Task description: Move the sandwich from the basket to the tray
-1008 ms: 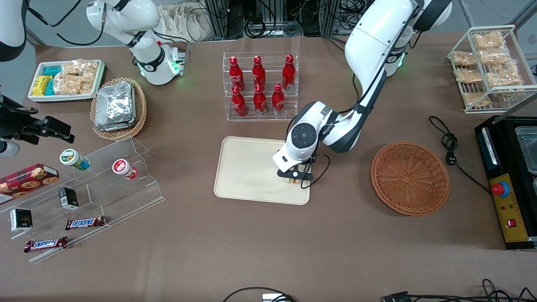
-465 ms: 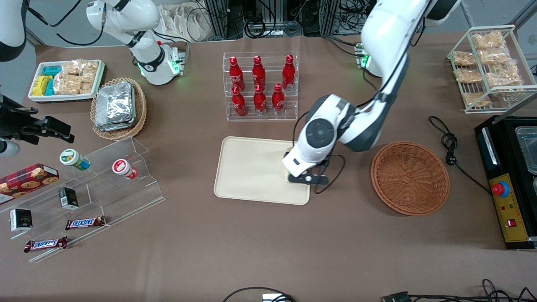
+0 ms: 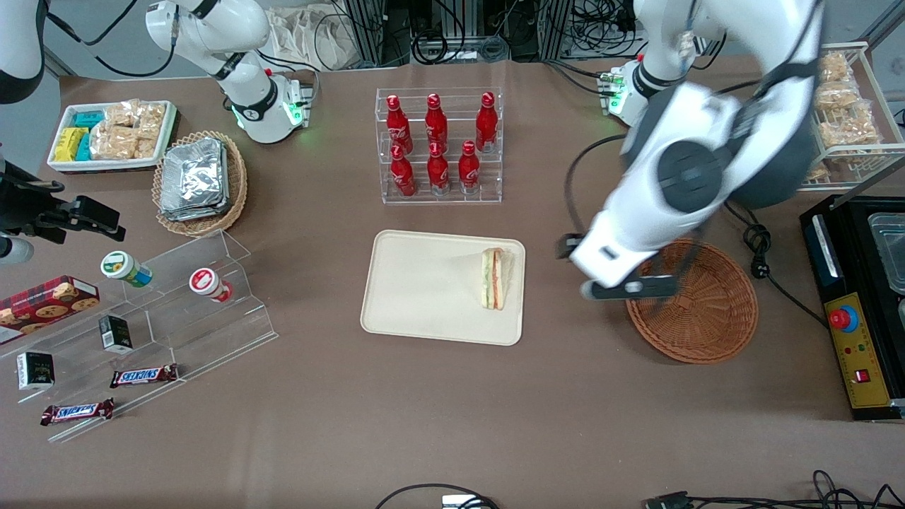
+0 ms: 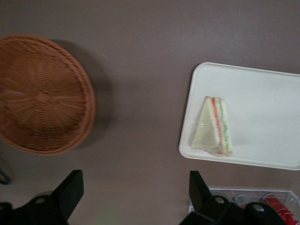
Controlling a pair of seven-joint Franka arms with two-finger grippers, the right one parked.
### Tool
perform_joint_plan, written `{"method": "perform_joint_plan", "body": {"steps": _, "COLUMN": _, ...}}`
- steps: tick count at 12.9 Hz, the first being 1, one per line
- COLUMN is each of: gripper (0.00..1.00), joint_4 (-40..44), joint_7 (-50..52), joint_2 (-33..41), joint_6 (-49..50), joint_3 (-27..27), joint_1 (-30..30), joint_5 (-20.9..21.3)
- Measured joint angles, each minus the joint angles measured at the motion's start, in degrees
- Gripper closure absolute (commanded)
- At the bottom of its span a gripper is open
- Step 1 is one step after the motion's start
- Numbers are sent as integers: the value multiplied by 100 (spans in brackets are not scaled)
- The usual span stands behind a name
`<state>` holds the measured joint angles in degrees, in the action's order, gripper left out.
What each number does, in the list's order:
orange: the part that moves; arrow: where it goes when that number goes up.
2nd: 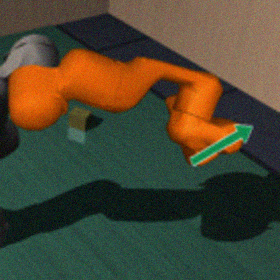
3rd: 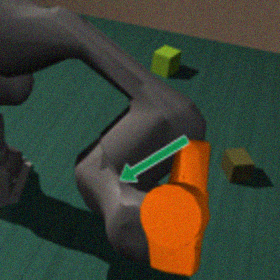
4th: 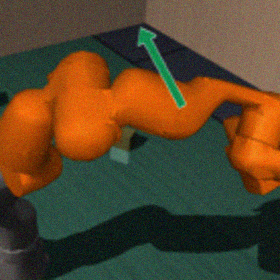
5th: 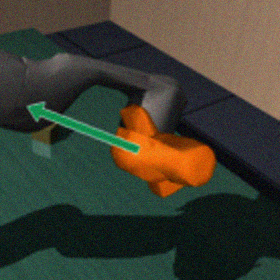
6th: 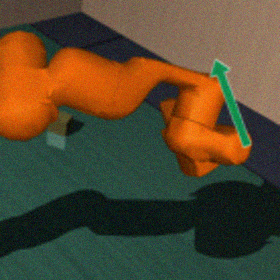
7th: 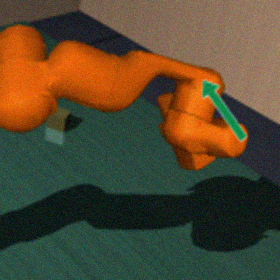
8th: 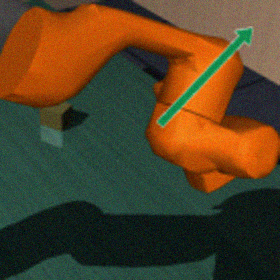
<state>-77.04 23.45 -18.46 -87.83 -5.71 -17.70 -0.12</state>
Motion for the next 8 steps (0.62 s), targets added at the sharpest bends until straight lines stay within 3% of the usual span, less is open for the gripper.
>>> {"method": "perform_joint_plan", "body": {"steps": 5, "gripper": 0, "joint_4": 6, "joint_7": -1251, "joint_2": 930, "joint_6": 758, "joint_3": 14, "joint_1": 1065, "joint_5": 63}}
{"method": "perform_joint_plan", "body": {"steps": 8, "gripper": 0, "joint_4": -129, "joint_7": -1464, "joint_2": 1027, "joint_6": 1096, "joint_3": 10, "joint_1": 1293, "joint_5": 114}}
